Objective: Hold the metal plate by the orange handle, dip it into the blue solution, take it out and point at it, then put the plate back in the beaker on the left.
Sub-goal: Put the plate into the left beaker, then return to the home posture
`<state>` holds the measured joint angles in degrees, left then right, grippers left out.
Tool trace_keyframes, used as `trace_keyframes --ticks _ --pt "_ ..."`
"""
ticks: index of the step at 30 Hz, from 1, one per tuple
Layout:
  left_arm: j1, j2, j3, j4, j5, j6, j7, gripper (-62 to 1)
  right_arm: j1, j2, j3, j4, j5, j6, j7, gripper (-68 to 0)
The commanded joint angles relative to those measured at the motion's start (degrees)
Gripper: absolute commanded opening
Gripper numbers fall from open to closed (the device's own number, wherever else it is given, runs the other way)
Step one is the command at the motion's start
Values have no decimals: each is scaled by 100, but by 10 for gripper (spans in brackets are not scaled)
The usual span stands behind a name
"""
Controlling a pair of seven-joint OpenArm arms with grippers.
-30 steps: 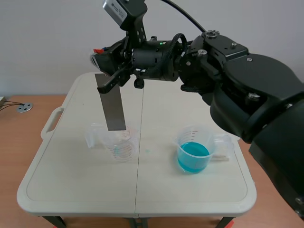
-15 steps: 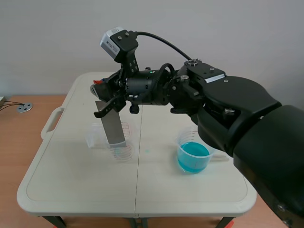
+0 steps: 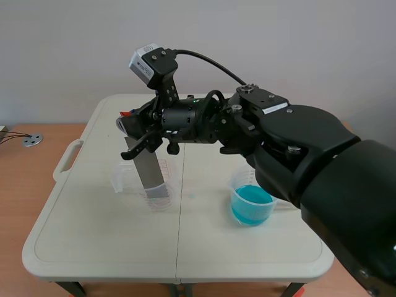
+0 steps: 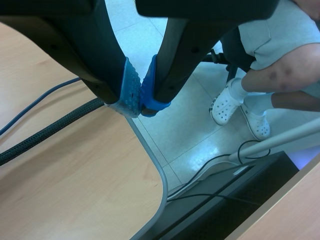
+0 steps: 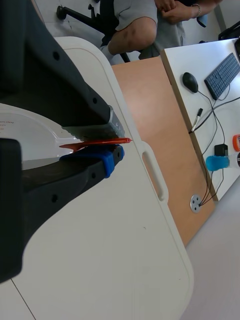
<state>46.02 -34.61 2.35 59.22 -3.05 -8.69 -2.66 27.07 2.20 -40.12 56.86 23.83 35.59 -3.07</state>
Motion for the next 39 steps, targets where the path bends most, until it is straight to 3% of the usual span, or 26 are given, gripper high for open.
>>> trace_keyframes --ticks 1,4,8,11,13,15,16,18,19,21,29,39 --pt "48 -37 0 28 -31 -9 -35 -593 151 -79 24 76 33 0 63 -662" --pt "48 -37 0 28 -31 -9 -33 -592 153 -79 24 76 -57 0 63 -654" --pt "48 -37 0 28 -31 -9 -31 -592 168 -76 24 76 -260 -4 59 -549" --pt "48 -37 0 28 -28 -9 -31 -592 168 -74 28 76 -313 -26 66 -407" --pt "48 -37 0 28 -22 -9 -31 -567 168 -74 28 76 -308 -26 76 -262" --pt "48 -37 0 28 -9 -9 -2 -448 166 -76 28 76 -306 -155 138 -131" --pt "48 -37 0 28 -9 -7 37 -346 166 -76 28 76 -306 -227 175 -79" --pt "48 -37 0 28 -13 -7 133 -73 170 -76 31 76 -310 -435 243 -10" --pt "48 -35 0 28 -13 -4 129 14 188 -76 35 76 -310 -551 236 -12" --pt "46 -35 0 28 -28 -7 125 14 199 -68 35 76 -328 -682 212 -12" --pt "46 -35 0 35 -31 -7 98 14 199 76 197 229 -328 -778 210 -12" --pt "44 -50 -2 35 -92 2 -48 14 -299 966 623 1648 -107 -778 83 -12"
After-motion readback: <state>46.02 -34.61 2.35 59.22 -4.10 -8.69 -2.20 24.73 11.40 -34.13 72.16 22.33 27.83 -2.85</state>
